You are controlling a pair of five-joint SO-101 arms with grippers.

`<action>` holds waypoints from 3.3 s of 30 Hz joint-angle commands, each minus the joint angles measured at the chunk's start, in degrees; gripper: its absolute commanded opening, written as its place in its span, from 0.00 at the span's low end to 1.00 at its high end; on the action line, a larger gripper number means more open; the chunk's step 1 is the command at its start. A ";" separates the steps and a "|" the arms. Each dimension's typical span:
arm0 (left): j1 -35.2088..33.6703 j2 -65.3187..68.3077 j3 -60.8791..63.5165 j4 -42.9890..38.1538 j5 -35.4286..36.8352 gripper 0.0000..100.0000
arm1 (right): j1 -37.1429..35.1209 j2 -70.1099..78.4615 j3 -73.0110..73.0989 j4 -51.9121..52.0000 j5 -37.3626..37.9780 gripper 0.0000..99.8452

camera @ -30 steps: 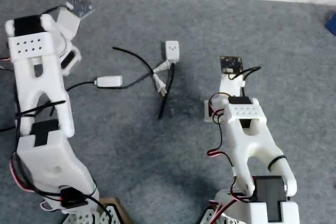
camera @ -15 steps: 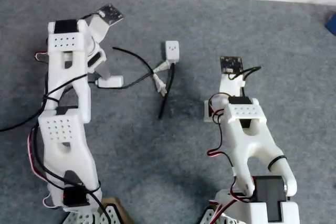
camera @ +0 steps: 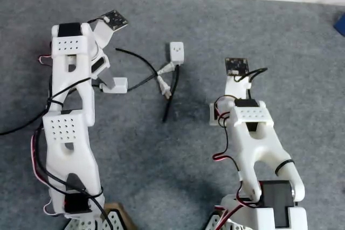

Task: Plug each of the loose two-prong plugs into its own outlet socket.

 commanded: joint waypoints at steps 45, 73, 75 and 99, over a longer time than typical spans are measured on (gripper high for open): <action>14.90 -35.82 52.79 13.10 -15.38 0.00 | -1.19 -0.04 -2.33 -1.01 0.79 0.15; 20.53 -41.45 67.74 -11.87 -25.41 0.32 | -1.45 2.33 -2.33 -0.92 0.79 0.15; 20.18 -40.04 64.92 -13.10 -25.67 0.32 | -1.45 4.97 -3.12 -0.84 0.79 0.15; 9.98 -33.10 40.04 -3.60 -28.92 0.32 | -1.45 10.15 -8.84 2.86 0.79 0.15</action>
